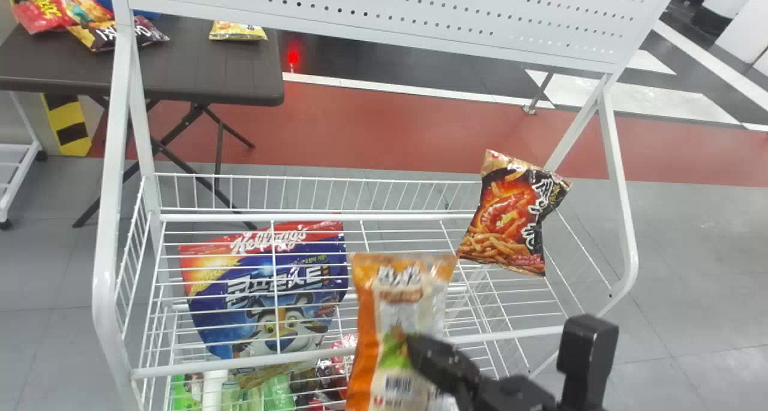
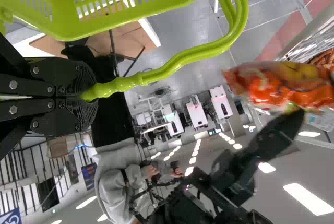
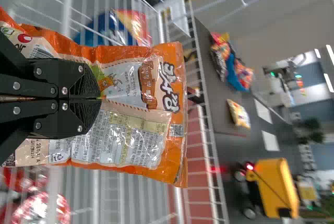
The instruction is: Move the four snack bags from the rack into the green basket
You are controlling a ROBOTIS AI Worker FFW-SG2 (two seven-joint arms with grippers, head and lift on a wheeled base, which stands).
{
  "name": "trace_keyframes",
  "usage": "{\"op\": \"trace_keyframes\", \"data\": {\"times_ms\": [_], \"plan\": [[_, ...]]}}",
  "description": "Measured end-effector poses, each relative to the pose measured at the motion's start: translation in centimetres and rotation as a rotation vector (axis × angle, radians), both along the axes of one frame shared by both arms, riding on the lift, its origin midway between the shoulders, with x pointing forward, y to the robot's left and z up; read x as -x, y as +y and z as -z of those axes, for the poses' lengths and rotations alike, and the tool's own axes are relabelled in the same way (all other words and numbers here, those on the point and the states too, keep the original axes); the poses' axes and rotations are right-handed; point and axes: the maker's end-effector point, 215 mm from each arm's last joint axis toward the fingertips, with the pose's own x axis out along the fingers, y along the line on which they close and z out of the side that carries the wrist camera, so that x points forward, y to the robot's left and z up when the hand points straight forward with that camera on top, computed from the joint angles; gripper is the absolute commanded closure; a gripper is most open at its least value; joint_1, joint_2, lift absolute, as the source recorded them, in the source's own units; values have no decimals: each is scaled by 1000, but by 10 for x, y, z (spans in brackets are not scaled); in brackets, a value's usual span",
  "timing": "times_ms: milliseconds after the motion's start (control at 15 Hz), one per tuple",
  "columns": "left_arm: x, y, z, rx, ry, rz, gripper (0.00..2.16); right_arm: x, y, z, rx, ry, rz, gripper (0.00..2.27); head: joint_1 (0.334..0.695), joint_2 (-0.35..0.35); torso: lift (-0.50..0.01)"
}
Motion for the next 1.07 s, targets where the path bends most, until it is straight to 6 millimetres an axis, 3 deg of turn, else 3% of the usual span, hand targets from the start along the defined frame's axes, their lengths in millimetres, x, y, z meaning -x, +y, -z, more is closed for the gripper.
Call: {"op": "trace_keyframes", "data": {"times_ms": [200,600,1067], "plan": [[0,0,0,1,0,-1,1851,43,13,37,-41,145,-32,2071,695,-350,0],[-1,-1,0,4,0,-2,1851,101,38,110,-115,334,-66,2071,695,-350,0],[1,-3,0,10,0,2,1851,150,93,153,-125,446,-179,2071,695,-350,0]]}}
